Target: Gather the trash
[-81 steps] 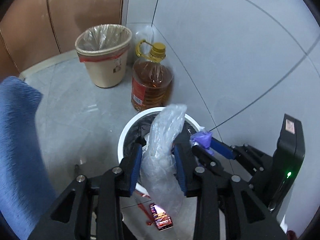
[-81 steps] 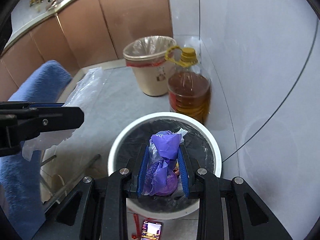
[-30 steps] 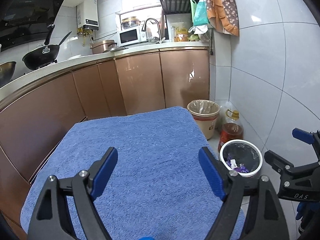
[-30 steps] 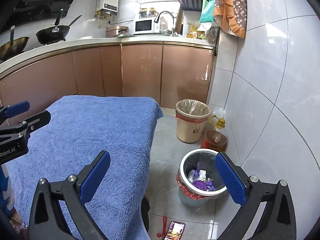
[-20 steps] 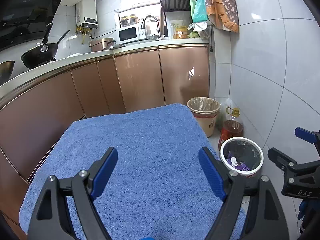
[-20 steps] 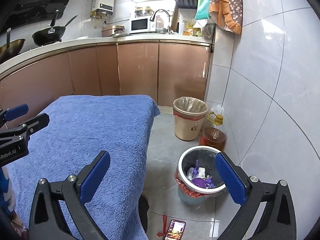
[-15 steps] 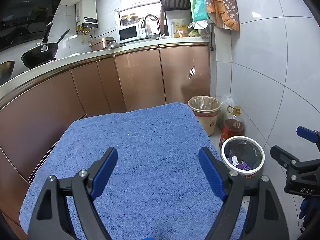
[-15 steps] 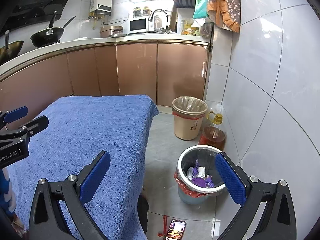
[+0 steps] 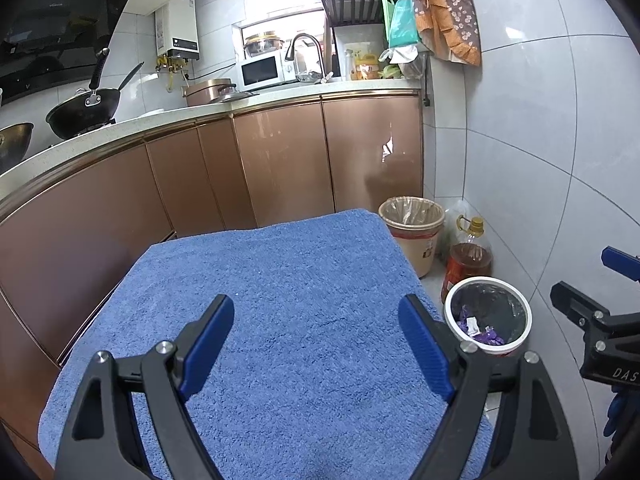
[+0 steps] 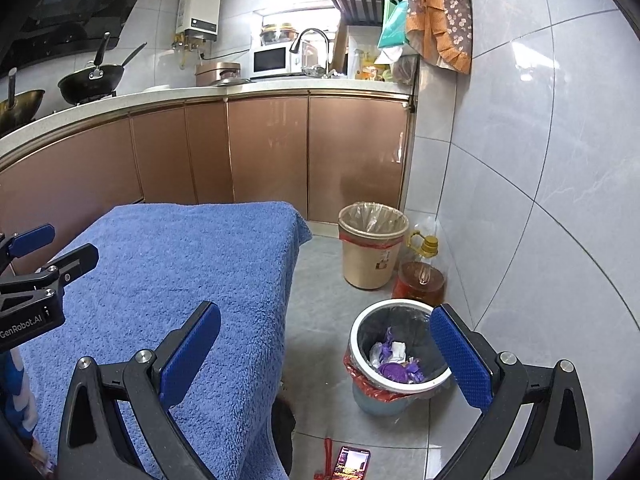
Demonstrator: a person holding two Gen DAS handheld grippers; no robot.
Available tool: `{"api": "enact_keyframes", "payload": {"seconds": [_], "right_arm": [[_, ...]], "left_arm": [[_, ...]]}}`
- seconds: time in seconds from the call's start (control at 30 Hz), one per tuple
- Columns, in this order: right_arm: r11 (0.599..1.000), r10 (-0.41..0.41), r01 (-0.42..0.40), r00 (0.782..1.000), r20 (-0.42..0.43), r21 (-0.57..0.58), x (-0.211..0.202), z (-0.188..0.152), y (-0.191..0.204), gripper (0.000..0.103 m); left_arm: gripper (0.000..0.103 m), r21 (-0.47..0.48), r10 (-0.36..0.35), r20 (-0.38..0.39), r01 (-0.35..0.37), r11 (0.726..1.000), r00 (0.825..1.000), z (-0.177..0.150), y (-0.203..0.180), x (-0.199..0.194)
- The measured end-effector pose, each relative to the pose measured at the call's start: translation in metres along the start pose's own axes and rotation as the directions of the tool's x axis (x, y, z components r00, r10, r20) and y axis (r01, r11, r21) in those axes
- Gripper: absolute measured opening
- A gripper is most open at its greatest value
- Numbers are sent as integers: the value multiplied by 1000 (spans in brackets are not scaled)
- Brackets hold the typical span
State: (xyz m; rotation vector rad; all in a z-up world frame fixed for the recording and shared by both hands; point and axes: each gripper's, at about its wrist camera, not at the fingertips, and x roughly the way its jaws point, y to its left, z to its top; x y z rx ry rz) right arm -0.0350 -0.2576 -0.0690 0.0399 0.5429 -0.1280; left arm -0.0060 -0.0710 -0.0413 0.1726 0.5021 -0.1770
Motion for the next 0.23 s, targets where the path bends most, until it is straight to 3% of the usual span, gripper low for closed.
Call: {"api": "enact_keyframes", "payload": {"seconds": [0.23], "right_arm": [[1000,-6,6,1000,11,2,-3,0,-1,103]], "left_arm": [[84,-23,-9,-7,9,1000,1000,0,6,-1]]}}
